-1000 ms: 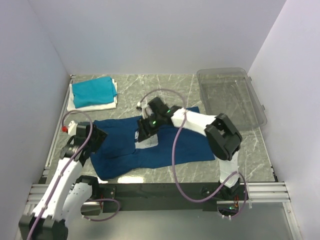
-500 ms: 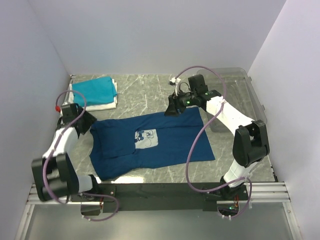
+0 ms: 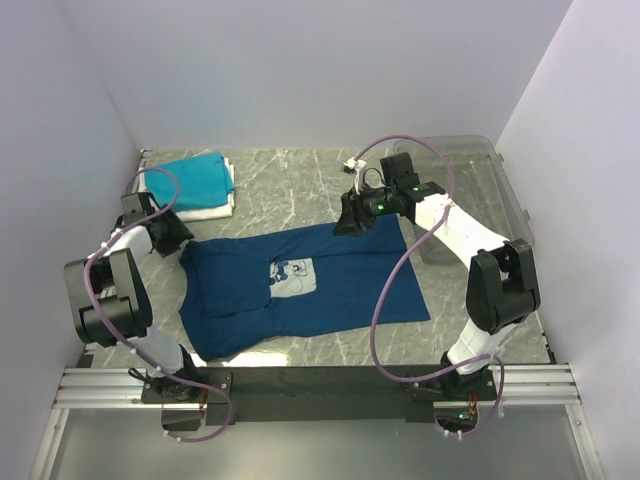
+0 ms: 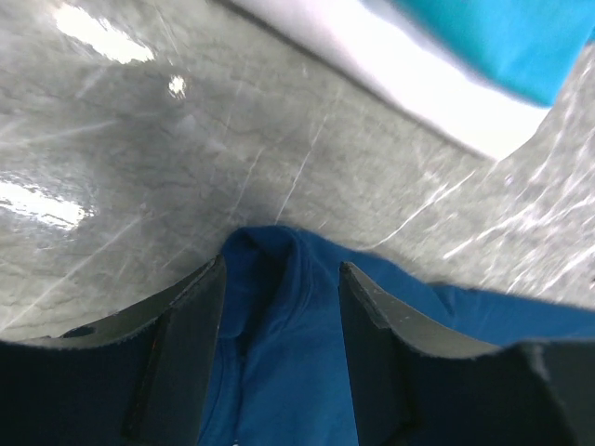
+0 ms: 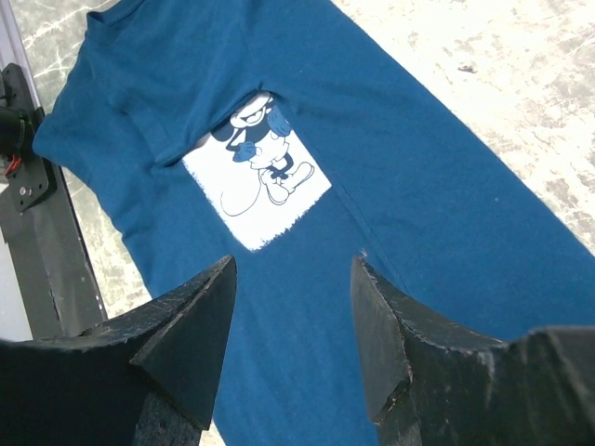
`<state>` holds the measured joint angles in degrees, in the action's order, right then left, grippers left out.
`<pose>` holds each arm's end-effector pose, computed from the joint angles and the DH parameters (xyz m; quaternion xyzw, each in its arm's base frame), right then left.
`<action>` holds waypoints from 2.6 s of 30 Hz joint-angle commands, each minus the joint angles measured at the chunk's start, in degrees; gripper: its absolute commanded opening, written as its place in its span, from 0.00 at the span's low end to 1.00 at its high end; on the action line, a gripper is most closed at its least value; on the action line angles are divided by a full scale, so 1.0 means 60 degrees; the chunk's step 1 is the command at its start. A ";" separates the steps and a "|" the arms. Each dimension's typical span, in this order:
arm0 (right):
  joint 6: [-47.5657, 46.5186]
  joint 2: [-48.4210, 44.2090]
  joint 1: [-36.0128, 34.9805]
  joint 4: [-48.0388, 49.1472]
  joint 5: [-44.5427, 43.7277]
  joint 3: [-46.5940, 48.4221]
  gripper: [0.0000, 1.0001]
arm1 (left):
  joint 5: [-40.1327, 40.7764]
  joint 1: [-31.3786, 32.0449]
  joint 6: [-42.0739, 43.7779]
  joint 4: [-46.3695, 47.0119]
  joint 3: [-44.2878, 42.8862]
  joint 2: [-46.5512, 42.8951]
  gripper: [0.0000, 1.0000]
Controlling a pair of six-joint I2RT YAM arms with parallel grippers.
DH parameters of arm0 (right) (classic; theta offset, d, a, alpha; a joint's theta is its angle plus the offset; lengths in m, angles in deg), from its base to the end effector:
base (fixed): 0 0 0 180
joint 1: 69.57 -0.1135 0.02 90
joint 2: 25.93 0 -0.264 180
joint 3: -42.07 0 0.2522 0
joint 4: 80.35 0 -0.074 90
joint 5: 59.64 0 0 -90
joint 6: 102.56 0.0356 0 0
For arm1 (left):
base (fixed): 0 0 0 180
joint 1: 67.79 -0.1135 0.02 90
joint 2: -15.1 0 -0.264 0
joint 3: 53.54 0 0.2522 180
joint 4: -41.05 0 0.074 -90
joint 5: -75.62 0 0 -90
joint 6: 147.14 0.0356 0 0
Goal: Fold and stack the t-shirts
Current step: Fold the tshirt
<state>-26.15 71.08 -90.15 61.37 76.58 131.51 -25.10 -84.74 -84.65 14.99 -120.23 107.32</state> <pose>0.3382 0.1544 0.2715 -0.3914 0.7714 0.3841 0.3228 0.3133 0.0886 0.1832 -0.3273 0.8820 -0.1180 0.3180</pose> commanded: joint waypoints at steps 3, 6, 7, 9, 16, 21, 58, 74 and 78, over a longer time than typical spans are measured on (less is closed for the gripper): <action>0.0096 0.0237 0.0119 0.0204 0.0207 0.0321 0.59 | -0.0542 -0.0017 0.0747 -0.0382 -0.0188 0.0346 0.56; 0.0140 0.0369 0.0178 0.0189 0.0207 0.0380 0.59 | -0.0557 -0.0017 0.0717 -0.0383 -0.0100 0.0405 0.55; 0.0169 0.0398 0.0178 0.0203 0.0193 0.0380 0.59 | -0.0499 -0.0017 0.0674 -0.0397 -0.0085 0.0420 0.54; 0.0199 0.0472 0.0207 0.0204 0.0237 0.0424 0.59 | -0.0440 -0.0002 0.0688 -0.0441 -0.0143 0.0594 0.51; 0.0228 0.0501 0.0353 0.0174 0.0222 0.0482 0.59 | -0.0440 -0.0017 0.0615 -0.0441 -0.0495 0.1196 0.19; 0.0199 0.0516 0.0529 0.0101 0.0163 0.0526 0.59 | 0.0307 -0.0089 0.0717 -0.0456 -0.0773 0.1051 0.01; -0.2818 0.4764 0.0939 -0.2681 -0.5989 0.4701 0.61 | 0.0205 -0.0910 0.0659 -0.0280 -0.1652 0.1445 0.01; -0.3654 0.6068 0.0939 -0.3458 -0.5886 0.6181 0.47 | 0.0073 -0.0925 0.0717 -0.0193 -0.1579 0.1402 0.01; -0.3785 0.5892 0.0939 -0.3240 -0.5813 0.5962 0.32 | 0.0058 -0.0925 0.0776 -0.0031 -0.1419 0.1285 0.01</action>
<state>-47.33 106.75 -84.95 41.70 41.30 166.20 -23.81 -89.86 -81.55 12.39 -129.54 117.33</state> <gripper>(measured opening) 0.355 0.025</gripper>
